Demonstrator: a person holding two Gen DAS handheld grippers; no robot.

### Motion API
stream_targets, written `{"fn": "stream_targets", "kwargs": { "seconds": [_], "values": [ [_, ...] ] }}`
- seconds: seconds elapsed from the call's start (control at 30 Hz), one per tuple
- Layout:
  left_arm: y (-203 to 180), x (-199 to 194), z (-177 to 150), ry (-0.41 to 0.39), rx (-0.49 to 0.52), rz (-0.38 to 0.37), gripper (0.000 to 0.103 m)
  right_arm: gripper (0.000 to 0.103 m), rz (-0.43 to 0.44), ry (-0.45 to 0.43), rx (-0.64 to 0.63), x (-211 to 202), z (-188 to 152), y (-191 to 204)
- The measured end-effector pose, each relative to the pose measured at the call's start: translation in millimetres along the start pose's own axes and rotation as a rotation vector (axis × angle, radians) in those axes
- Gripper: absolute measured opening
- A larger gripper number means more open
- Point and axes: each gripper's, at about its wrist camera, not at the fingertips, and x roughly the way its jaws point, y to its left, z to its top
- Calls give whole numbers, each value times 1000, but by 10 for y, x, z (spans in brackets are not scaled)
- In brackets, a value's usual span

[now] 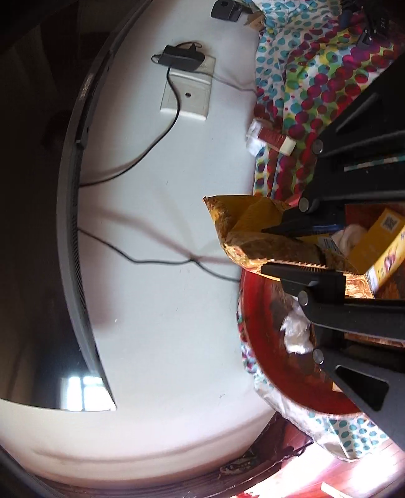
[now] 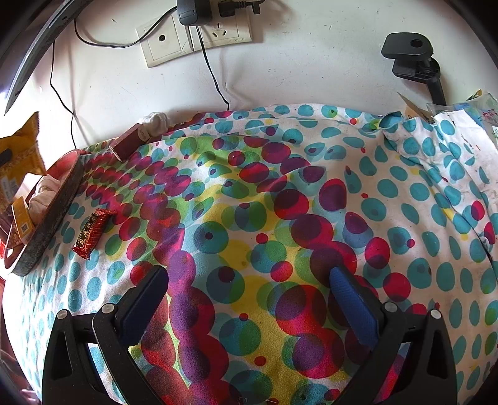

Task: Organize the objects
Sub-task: 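Carry the cereal bag into the red tray and open the left gripper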

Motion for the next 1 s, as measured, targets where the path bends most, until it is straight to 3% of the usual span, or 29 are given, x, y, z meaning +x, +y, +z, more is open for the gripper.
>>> {"fn": "stream_targets", "kwargs": {
  "seconds": [0.23, 0.47, 0.67, 1.0],
  "values": [
    [516, 78, -31, 29, -21, 83, 16, 103, -9, 3, -6, 5, -5, 4],
    [714, 239, 17, 42, -4, 150, 16, 103, -12, 4, -8, 17, 12, 32],
    [779, 602, 45, 104, -1, 202, 16, 103, -22, 7, -14, 14, 4, 27],
    [824, 819, -5, 123, -35, 201, 16, 103, -50, 16, -32, 22, -6, 48]
  ]
}}
